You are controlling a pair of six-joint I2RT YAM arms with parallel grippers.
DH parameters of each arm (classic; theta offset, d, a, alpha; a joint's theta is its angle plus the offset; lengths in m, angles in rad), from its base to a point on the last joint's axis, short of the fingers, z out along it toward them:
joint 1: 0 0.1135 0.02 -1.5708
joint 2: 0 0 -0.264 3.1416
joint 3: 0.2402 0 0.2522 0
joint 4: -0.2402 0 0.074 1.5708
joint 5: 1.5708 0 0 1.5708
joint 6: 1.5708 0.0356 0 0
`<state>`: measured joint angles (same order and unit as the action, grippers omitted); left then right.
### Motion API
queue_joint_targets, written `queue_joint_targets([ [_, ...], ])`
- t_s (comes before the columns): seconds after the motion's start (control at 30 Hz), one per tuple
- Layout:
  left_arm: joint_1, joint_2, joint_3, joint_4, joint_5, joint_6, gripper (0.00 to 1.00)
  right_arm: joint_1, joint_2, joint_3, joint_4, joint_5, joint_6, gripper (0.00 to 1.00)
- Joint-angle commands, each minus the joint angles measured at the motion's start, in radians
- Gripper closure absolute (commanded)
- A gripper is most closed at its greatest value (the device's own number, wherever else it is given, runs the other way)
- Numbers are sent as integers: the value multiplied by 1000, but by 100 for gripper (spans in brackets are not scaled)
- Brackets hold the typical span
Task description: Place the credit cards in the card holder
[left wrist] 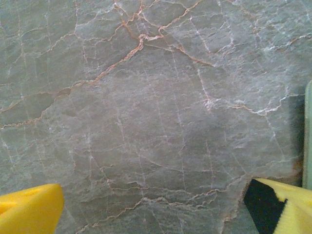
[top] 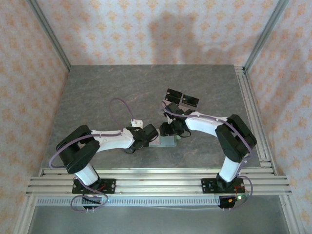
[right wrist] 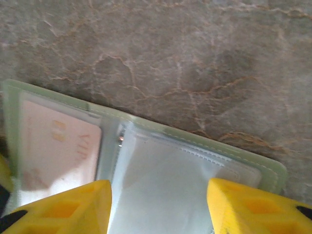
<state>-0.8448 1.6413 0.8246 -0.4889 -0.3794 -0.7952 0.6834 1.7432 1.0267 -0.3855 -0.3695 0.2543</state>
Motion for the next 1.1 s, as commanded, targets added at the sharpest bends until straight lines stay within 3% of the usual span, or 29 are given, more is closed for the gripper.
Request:
queue_joint_targets([
  [0.0,-12,46,2,16,0,-7,0,2,15,-31,48,-81,45,46],
  [0.3,-15,42,4,21,0,-4,0,2,6,-47,123,-157,112,46],
  [0.53,-19,-72,-23,17,-8,-4,0,2,19,-63,151,-161,132,46],
  [0.8,-74,-246,-79,121,22,9,0,2,15,-79,169,-158,144,46],
  [1.07,-135,-234,-76,224,56,26,0,2,16,-87,181,-161,148,46],
])
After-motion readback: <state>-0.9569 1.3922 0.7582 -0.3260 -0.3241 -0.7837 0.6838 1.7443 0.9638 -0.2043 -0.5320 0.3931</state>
